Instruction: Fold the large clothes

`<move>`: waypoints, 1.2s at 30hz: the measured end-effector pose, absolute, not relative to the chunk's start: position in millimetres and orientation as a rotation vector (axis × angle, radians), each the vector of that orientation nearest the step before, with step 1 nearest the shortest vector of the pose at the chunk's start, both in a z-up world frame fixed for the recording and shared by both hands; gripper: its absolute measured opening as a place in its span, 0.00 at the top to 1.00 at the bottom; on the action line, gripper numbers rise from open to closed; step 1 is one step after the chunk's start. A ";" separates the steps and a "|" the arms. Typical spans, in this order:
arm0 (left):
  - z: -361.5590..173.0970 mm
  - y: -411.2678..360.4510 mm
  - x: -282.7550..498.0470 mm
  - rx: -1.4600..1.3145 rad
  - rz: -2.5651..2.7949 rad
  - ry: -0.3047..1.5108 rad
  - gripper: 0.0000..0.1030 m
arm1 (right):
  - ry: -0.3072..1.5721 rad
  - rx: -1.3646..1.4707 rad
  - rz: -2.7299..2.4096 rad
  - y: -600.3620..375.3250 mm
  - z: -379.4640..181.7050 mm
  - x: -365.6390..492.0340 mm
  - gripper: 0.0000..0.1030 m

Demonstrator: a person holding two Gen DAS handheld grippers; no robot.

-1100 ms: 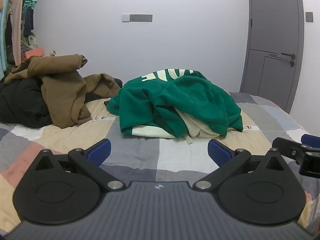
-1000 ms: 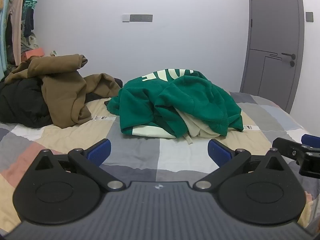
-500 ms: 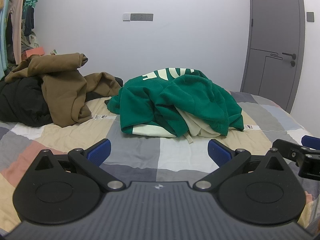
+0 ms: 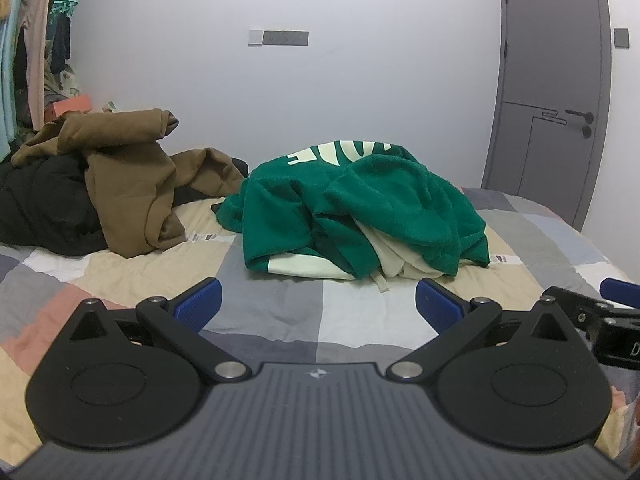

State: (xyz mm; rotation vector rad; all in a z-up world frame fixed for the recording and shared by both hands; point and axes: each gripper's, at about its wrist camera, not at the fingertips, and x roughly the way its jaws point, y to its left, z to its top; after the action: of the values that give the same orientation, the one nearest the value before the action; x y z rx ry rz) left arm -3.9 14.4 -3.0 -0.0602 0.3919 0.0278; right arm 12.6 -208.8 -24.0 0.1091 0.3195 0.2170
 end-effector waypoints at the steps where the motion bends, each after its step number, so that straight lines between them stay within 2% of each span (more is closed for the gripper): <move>1: -2.0 14.6 -4.1 -0.062 0.027 0.388 0.00 | 0.316 0.106 0.216 -208.2 -24.0 12.1 0.00; 36: -3.1 27.0 14.9 -0.067 -0.015 0.375 0.00 | 0.327 0.148 0.184 -199.8 -23.0 19.1 0.00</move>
State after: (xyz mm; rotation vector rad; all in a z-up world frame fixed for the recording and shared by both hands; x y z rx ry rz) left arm 14.9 27.0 -3.1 -0.0669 0.3752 -0.0147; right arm 19.1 -199.8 -23.0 0.1483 0.3272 0.1835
